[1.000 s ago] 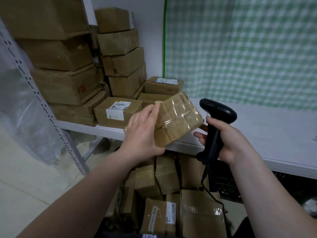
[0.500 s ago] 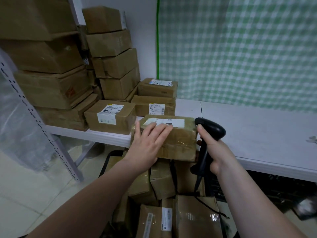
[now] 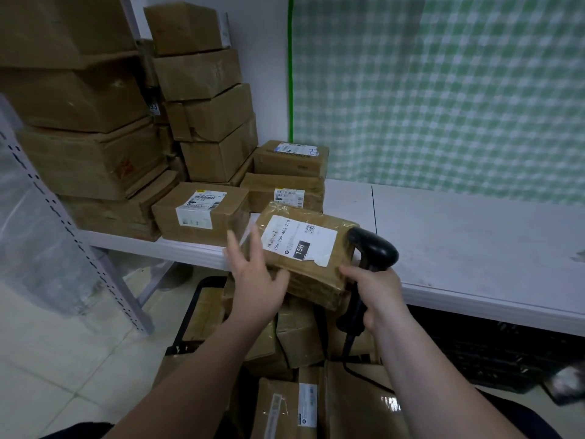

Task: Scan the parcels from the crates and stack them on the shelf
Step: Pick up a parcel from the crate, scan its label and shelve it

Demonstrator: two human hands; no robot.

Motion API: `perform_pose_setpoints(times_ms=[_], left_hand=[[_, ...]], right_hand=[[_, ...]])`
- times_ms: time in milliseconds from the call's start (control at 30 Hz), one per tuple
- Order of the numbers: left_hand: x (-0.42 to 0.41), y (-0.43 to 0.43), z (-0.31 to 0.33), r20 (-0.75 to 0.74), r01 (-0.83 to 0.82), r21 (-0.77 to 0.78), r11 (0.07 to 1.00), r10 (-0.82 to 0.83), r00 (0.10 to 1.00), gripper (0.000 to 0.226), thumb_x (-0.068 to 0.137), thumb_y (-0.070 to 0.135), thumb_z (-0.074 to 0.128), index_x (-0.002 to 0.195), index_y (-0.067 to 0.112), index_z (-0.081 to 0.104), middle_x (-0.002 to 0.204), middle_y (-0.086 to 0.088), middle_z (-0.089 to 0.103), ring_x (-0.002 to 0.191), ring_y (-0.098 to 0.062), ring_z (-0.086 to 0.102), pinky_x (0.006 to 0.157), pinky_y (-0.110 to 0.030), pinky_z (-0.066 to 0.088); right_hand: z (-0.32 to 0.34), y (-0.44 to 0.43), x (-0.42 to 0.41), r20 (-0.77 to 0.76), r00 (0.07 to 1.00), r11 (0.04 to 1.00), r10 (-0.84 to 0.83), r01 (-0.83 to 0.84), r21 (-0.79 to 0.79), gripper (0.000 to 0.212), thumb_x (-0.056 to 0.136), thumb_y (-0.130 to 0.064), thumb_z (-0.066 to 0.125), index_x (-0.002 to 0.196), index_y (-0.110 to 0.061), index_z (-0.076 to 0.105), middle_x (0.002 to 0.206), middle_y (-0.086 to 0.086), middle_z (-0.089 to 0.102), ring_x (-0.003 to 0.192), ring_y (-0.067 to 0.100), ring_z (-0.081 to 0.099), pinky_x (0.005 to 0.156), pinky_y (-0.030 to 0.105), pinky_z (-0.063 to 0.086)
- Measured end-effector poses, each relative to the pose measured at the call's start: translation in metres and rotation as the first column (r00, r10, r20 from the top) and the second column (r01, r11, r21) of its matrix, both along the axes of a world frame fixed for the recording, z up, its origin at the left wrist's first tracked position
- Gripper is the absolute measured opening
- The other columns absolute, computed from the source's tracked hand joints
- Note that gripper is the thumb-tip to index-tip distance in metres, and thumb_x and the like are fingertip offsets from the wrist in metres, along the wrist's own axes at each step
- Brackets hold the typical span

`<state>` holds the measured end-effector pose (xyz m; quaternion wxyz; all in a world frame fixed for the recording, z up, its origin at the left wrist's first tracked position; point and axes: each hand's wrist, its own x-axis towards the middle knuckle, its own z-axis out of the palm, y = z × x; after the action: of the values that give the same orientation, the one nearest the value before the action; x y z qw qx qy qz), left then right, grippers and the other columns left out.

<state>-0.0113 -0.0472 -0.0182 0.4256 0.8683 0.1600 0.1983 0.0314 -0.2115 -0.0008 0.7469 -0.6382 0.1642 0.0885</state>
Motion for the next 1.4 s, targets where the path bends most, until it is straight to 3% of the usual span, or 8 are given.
perform_pose_setpoints(times_ms=[67, 167, 233, 300, 433, 600, 800, 1400], left_hand=[[0.003, -0.004, -0.001, 0.001, -0.143, -0.353, 0.925, 0.153, 0.988, 0.096, 0.089, 0.022, 0.066, 0.154, 0.030, -0.003, 0.161, -0.002, -0.013, 0.147, -0.031, 0.009, 0.111, -0.036, 0.022], [0.010, -0.007, -0.009, -0.154, -0.191, -0.862, 0.469, 0.116, 0.981, 0.091, 0.081, 0.036, 0.073, 0.152, 0.031, 0.016, 0.153, -0.010, 0.030, 0.134, -0.033, 0.040, 0.102, -0.049, 0.044], [0.010, -0.012, -0.009, -0.220, -0.204, -0.952, 0.228, -0.047, 0.974, 0.090, 0.076, 0.041, 0.077, 0.149, 0.031, 0.025, 0.146, -0.017, 0.040, 0.130, -0.039, 0.043, 0.085, -0.049, 0.053], [0.010, -0.018, -0.008, -0.221, -0.201, -0.967, 0.158, -0.123, 0.968, 0.092, 0.071, 0.040, 0.080, 0.147, 0.030, 0.028, 0.138, -0.022, 0.046, 0.124, -0.043, 0.047, 0.077, -0.050, 0.055], [0.016, -0.020, -0.011, -0.202, -0.181, -0.963, 0.198, -0.090, 0.975, 0.099, 0.073, 0.032, 0.080, 0.148, 0.041, 0.016, 0.137, -0.016, 0.050, 0.115, -0.042, 0.055, 0.082, -0.053, 0.054], [0.018, -0.007, 0.009, -0.034, 0.026, -0.819, 0.573, -0.094, 0.995, 0.101, 0.067, 0.029, 0.081, 0.141, 0.060, 0.019, 0.136, 0.008, 0.054, 0.117, -0.028, 0.056, 0.091, -0.061, 0.047], [0.023, 0.020, 0.044, 0.014, 0.128, -0.646, 0.752, -0.156, 0.988, 0.102, 0.071, 0.020, 0.080, 0.148, 0.049, 0.019, 0.133, 0.003, 0.058, 0.110, -0.022, 0.063, 0.091, -0.047, 0.054], [0.013, 0.031, 0.039, -0.009, 0.156, -0.632, 0.759, -0.209, 0.978, 0.093, 0.085, 0.009, 0.069, 0.151, 0.044, 0.014, 0.116, 0.005, 0.059, 0.106, -0.017, 0.059, 0.095, -0.047, 0.052]], right_hand=[[-0.001, 0.000, 0.000, 0.003, 1.000, 1.000, -0.014, 0.014, -0.002, 0.028, 0.070, -0.005, 0.077, 0.094, -0.016, 0.066, 0.096, 0.010, 0.072, 0.092, 0.033, 0.068, 0.085, 0.054, 0.055], [-0.001, 0.001, -0.003, 0.008, 1.000, 1.000, -0.008, 0.008, 0.010, 0.027, 0.074, -0.004, 0.075, 0.095, -0.018, 0.064, 0.096, 0.009, 0.072, 0.093, 0.032, 0.067, 0.087, 0.052, 0.055], [0.000, 0.000, -0.006, 0.015, 1.000, 1.000, 0.002, -0.002, 0.017, 0.028, 0.076, -0.004, 0.073, 0.100, -0.015, 0.064, 0.097, 0.010, 0.071, 0.093, 0.031, 0.068, 0.086, 0.048, 0.056], [0.002, -0.002, -0.008, 0.029, 0.999, 0.999, 0.014, -0.015, 0.031, 0.025, 0.079, -0.002, 0.071, 0.101, -0.012, 0.063, 0.094, 0.010, 0.071, 0.087, 0.027, 0.068, 0.075, 0.039, 0.058], [0.009, -0.008, -0.015, 0.030, 0.997, 0.996, 0.075, -0.077, 0.054, 0.016, 0.085, -0.003, 0.066, 0.098, -0.012, 0.062, 0.086, 0.009, 0.070, 0.078, 0.023, 0.066, 0.064, 0.032, 0.051], [0.019, -0.018, -0.019, 0.084, 0.992, 0.995, 0.094, -0.096, 0.021, 0.012, 0.086, -0.009, 0.067, 0.097, -0.012, 0.063, 0.082, 0.007, 0.064, 0.066, 0.017, 0.057, 0.059, 0.030, 0.047], [0.042, -0.026, -0.027, 0.223, 0.967, 0.991, 0.122, -0.107, -0.079, 0.016, 0.086, -0.022, 0.069, 0.098, -0.012, 0.064, 0.078, 0.003, 0.061, 0.061, 0.013, 0.057, 0.050, 0.021, 0.049], [0.065, -0.020, -0.043, 0.317, 0.894, 0.903, 0.317, -0.182, -0.389, 0.015, 0.081, -0.030, 0.073, 0.084, -0.018, 0.066, 0.056, -0.001, 0.061, 0.051, 0.007, 0.060, 0.053, 0.022, 0.049]])
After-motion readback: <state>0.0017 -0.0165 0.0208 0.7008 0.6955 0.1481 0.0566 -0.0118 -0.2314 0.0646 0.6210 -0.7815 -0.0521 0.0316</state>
